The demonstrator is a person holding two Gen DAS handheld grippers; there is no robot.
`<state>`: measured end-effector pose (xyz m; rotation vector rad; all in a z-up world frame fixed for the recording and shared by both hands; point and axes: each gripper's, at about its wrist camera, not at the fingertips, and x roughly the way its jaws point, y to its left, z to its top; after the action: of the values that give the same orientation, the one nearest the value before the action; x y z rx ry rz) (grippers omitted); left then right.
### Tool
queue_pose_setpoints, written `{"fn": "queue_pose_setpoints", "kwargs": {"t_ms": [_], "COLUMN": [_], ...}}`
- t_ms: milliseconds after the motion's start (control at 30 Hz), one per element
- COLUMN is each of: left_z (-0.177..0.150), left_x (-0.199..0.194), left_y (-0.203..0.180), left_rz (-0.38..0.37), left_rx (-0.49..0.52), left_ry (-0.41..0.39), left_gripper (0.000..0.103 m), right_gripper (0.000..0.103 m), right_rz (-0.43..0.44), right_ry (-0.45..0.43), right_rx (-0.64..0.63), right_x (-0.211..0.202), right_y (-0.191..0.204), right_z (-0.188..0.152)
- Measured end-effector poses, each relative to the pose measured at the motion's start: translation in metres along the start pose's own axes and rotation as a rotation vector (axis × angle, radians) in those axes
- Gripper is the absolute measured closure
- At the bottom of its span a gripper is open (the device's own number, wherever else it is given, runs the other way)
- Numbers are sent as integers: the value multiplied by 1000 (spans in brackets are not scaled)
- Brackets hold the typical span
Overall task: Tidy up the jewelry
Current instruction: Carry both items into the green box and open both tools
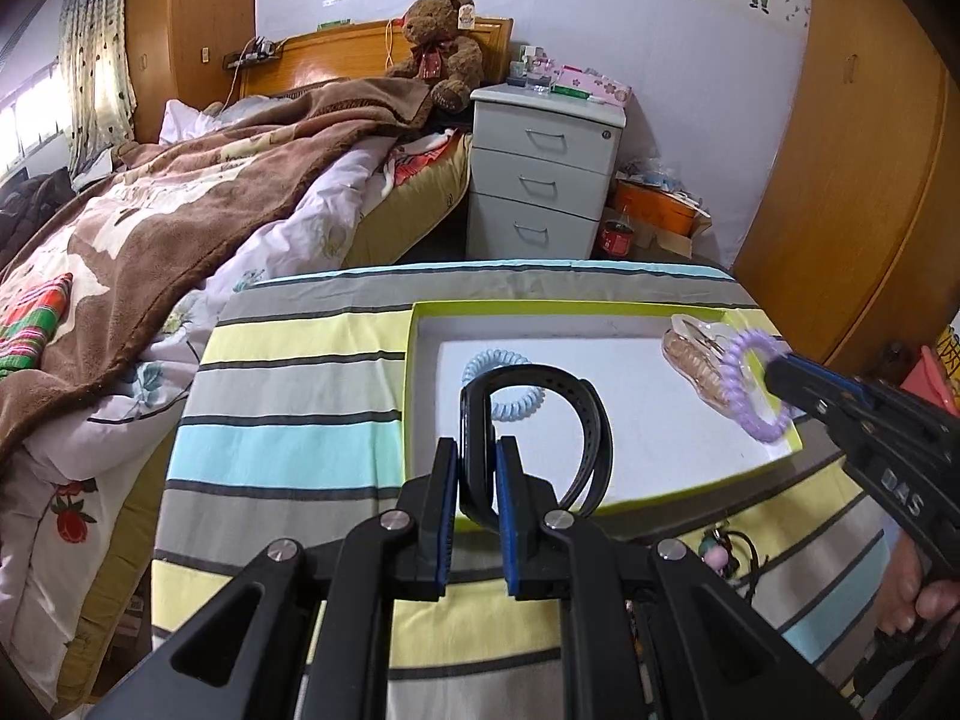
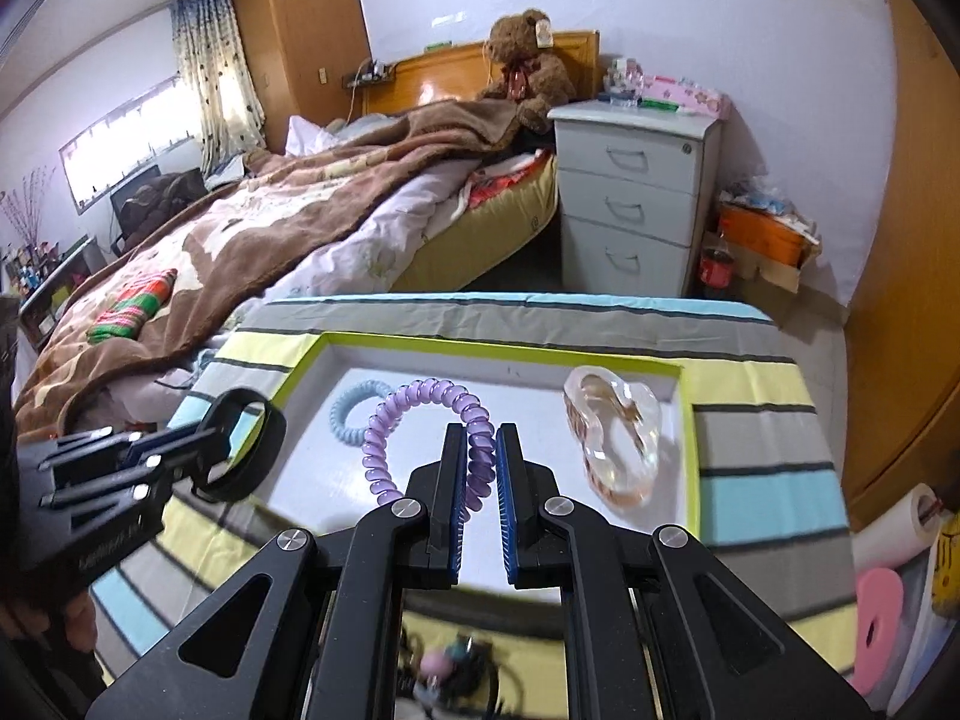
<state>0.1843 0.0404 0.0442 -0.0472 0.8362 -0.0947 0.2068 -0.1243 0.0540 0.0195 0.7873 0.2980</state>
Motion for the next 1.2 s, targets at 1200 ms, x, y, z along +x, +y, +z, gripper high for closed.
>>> {"fn": "queue_pose_setpoints", "kwargs": {"t_ms": [1200], "left_z": [3], "left_x": [81], "left_y": [-3], "left_rz": [25], "left_rx": [-9], "left_ry": [136], "left_gripper": [90], "right_gripper": [93], "right_rz": [-15], "right_ry": [208], "right_rx": [-27], "right_x": [113], "right_y": [-4], "right_z": [23]}}
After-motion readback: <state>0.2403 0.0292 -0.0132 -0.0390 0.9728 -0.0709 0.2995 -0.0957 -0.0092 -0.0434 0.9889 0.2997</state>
